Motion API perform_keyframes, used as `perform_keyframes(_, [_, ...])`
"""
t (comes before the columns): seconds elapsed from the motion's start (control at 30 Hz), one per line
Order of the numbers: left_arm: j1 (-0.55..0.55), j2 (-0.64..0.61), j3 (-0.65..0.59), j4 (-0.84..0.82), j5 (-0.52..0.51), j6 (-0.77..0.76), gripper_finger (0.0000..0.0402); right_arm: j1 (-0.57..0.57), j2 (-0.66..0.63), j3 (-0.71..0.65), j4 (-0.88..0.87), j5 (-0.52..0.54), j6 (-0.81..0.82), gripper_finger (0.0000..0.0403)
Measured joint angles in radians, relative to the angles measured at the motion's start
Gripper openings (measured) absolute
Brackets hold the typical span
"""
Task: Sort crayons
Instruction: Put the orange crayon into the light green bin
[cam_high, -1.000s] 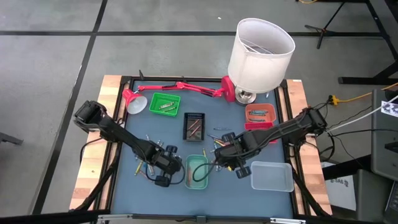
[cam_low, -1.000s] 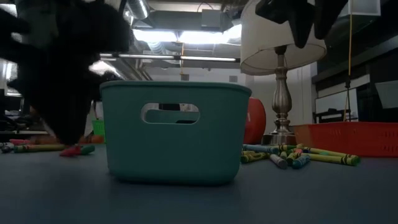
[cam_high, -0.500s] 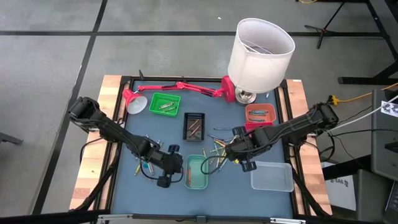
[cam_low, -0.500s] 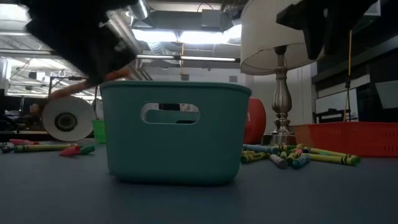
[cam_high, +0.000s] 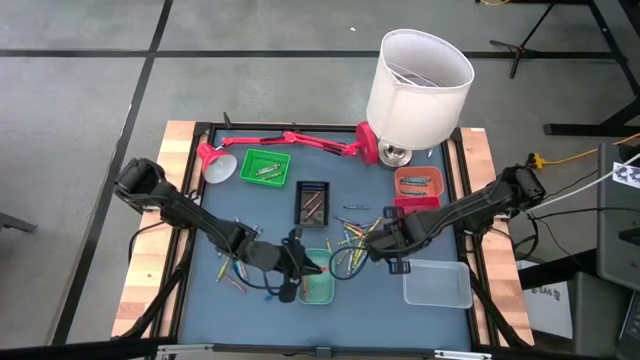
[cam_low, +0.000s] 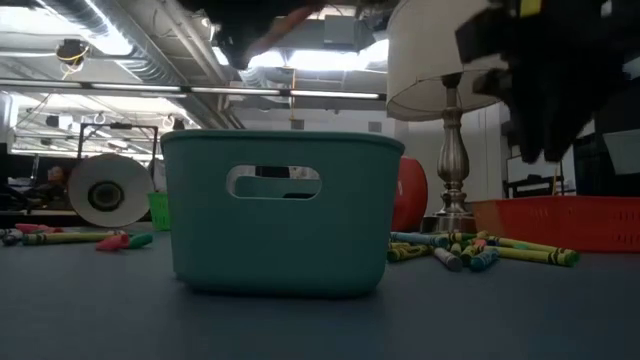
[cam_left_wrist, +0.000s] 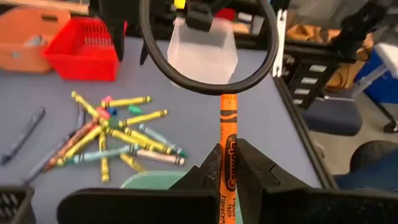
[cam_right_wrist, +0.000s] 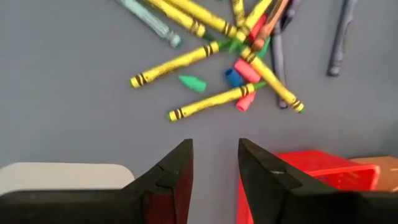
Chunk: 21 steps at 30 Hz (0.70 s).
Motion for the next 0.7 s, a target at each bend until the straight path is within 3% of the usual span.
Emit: perform_keyframes(0.7, [0.001,0.156,0.0,-0.051,-0.005,-0.057,0.0012,0.0,0.001,-0.064,0.153,0.018,-0.038,0.0124])
